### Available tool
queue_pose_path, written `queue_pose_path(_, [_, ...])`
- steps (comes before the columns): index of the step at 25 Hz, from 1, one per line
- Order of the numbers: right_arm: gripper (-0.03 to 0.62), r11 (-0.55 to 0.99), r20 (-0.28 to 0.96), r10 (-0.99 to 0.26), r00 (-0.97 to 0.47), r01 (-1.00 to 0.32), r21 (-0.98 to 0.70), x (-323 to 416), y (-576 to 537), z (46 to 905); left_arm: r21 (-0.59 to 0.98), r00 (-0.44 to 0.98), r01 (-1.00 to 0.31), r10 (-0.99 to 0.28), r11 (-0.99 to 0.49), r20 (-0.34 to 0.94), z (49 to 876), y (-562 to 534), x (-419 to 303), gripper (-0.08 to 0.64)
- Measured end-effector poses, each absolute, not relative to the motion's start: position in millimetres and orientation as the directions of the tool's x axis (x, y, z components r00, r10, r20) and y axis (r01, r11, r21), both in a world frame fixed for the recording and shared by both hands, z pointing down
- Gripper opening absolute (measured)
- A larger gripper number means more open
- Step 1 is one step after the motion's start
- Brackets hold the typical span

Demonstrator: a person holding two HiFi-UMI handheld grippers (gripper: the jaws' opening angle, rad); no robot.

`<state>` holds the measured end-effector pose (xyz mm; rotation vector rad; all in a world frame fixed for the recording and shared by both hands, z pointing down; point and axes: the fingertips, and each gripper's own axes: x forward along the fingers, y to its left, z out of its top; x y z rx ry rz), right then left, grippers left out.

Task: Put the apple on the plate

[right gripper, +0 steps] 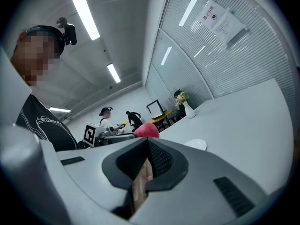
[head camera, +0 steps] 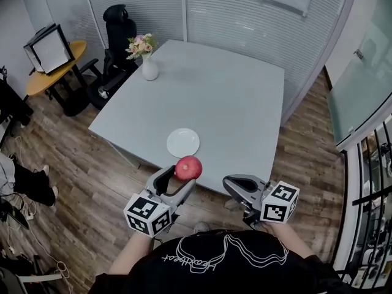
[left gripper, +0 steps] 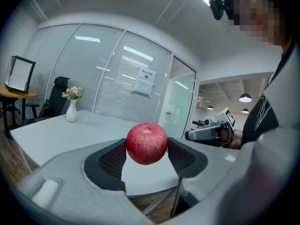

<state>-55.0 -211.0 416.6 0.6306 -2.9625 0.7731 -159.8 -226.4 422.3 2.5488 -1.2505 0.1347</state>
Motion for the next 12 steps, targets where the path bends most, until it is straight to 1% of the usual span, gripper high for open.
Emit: queue_pose_path(12, [0.009, 0.752, 0.150, -0.406, -0.901, -0.423, -0.505, -60.9, -261.6, 442.4, 0.156, 0.550, -0.834, -0.782, -0.529, 0.292, 466.7, -304.9, -189.1, 0.285])
